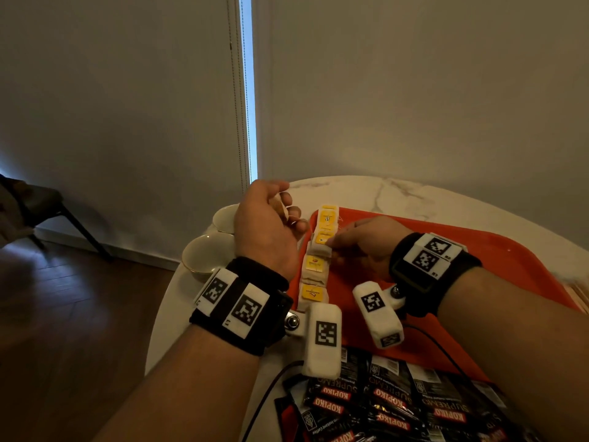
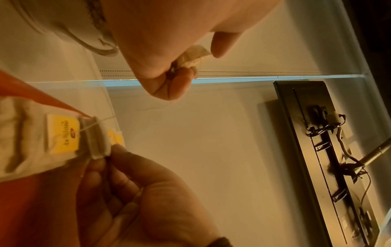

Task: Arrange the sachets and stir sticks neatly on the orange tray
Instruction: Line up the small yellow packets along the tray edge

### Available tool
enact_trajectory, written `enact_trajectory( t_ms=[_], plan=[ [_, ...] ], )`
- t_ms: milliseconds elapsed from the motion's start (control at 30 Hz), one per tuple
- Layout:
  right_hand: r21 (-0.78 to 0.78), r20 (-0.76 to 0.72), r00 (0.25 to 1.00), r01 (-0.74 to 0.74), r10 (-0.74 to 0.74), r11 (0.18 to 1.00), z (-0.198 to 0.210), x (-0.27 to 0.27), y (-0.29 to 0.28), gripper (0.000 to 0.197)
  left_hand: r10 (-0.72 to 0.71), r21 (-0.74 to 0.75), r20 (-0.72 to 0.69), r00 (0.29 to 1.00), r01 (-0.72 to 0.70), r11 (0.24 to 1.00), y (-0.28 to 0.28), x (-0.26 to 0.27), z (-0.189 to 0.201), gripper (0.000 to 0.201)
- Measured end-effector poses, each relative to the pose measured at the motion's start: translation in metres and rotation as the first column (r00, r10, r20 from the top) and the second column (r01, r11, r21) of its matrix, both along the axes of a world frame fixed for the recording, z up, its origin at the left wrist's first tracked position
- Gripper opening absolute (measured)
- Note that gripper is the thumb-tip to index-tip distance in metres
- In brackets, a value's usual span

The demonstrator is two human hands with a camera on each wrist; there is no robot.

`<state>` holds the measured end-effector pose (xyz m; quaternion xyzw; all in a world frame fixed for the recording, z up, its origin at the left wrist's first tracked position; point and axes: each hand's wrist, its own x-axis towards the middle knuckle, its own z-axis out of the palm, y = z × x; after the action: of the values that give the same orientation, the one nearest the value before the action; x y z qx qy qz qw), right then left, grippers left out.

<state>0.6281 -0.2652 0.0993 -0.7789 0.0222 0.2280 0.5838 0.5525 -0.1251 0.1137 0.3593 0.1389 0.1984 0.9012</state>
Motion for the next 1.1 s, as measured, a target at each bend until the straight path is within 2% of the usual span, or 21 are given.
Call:
enact_trajectory(
  t_ms=[133, 200, 267, 433, 567, 633, 767, 967, 1100],
  plan=[
    [-0.096, 0.008, 1.000, -0.028, 0.029, 0.995, -0.002, 0.000, 0.003, 0.012, 0.009, -0.026, 0.148, 0.989, -0.005, 1.000, 0.003, -0.004, -0.001, 0.023],
    [-0.081, 0.019, 1.000, -0.012, 0.013, 0.997, -0.003, 0.001, 0.002, 0.012, -0.010, -0.017, 0.174, 0.985, 0.013, 1.000, 0.003, -0.005, 0.000, 0.026],
    [-0.035, 0.044, 0.999, 0.006, -0.005, 0.999, -0.003, 0.002, 0.001, 0.013, -0.011, -0.013, 0.159, 0.987, 0.013, 1.000, 0.001, -0.005, 0.001, 0.027],
    [-0.130, 0.029, 0.999, -0.039, 0.043, 0.991, 0.000, -0.003, 0.004, 0.015, 0.009, 0.001, 0.062, 0.998, -0.009, 1.000, -0.006, -0.004, 0.007, 0.034],
    [-0.023, 0.058, 0.997, 0.048, -0.046, 0.999, 0.003, -0.004, -0.003, 0.014, -0.026, 0.108, -0.012, 1.000, 0.027, 0.994, -0.007, -0.002, 0.003, 0.024],
    [-0.031, 0.062, 0.994, 0.091, -0.089, 0.995, 0.001, -0.003, -0.007, 0.014, -0.042, 0.130, -0.025, 0.999, 0.045, 0.991, -0.009, -0.001, 0.002, 0.018],
    [-0.087, 0.021, 0.998, 0.066, -0.064, 0.994, -0.003, -0.006, -0.009, 0.013, -0.047, 0.162, -0.029, 0.998, 0.052, 0.985, -0.011, -0.001, 0.001, 0.025],
    [-0.001, 0.015, 0.999, 0.030, -0.030, 1.000, -0.004, -0.009, -0.004, 0.013, -0.027, 0.235, -0.065, 0.998, 0.042, 0.971, -0.010, 0.000, -0.003, 0.015],
    [0.039, 0.052, 0.995, 0.079, -0.081, 0.996, 0.000, -0.007, -0.006, 0.009, -0.028, 0.294, -0.077, 0.997, 0.049, 0.955, -0.008, 0.001, -0.006, 0.014]
  ],
)
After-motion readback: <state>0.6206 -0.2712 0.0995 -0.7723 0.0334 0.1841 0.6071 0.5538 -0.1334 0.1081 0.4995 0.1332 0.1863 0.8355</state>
